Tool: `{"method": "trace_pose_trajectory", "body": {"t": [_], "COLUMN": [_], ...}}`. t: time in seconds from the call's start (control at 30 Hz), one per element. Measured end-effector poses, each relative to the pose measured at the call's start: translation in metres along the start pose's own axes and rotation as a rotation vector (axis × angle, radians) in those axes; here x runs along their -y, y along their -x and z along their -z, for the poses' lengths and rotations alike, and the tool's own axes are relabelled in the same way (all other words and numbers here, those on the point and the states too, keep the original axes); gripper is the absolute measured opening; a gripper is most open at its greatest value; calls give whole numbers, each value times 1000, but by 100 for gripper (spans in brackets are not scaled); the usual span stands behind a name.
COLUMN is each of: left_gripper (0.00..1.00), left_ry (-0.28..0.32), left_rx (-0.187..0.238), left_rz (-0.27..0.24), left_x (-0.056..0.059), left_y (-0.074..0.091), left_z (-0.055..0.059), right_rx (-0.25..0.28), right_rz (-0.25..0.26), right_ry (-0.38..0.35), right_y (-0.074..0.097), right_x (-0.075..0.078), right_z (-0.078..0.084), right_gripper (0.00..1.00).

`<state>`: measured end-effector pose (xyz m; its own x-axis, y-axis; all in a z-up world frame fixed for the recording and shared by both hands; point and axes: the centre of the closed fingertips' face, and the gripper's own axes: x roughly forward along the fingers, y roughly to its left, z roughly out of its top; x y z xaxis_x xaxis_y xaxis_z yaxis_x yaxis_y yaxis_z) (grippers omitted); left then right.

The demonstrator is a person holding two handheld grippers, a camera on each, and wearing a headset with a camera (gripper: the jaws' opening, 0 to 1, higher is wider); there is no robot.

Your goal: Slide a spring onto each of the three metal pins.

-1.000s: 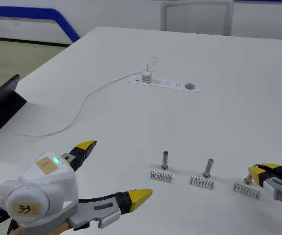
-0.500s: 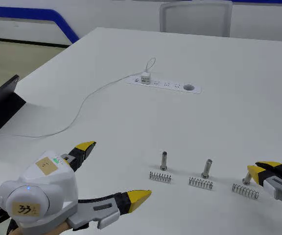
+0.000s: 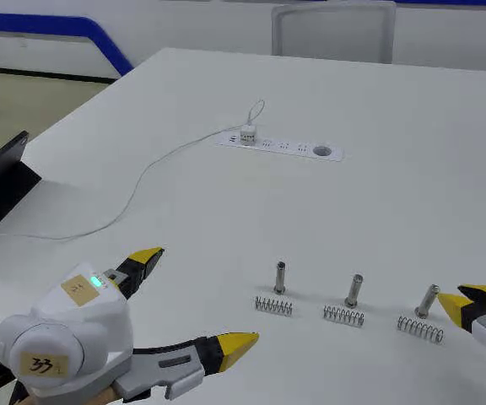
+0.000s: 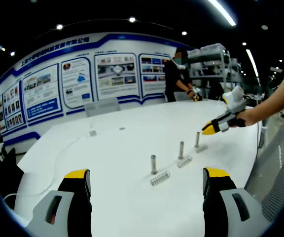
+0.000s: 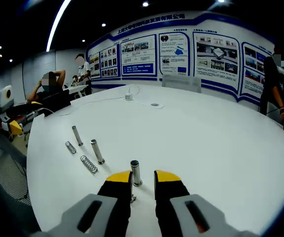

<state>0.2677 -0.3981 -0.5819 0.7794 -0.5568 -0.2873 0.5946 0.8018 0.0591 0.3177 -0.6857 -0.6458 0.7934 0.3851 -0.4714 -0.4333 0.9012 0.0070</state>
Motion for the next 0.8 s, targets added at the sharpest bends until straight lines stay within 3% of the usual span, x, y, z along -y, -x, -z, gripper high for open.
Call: {"method": "trace_pose_trajectory", "body": {"t": [0.2, 0.43, 0.8], "left_gripper": [96, 96, 96], "left_ry": [-1, -7, -12], "left_rx": [-19, -31, -38], "left_rz": [12, 14, 9], "left_x": [2, 2, 1], "left_y": [-2, -2, -2], "left_z": [4, 6, 8], "right_rx": [-44, -92, -152], "right_rz": [-27, -99, -207], "right_ry": [5, 41, 178], "right_y": [-1, -5, -19], "right_x": [-8, -25, -25], "right_z": [20, 37, 44], "right_gripper": [20, 22, 22]}}
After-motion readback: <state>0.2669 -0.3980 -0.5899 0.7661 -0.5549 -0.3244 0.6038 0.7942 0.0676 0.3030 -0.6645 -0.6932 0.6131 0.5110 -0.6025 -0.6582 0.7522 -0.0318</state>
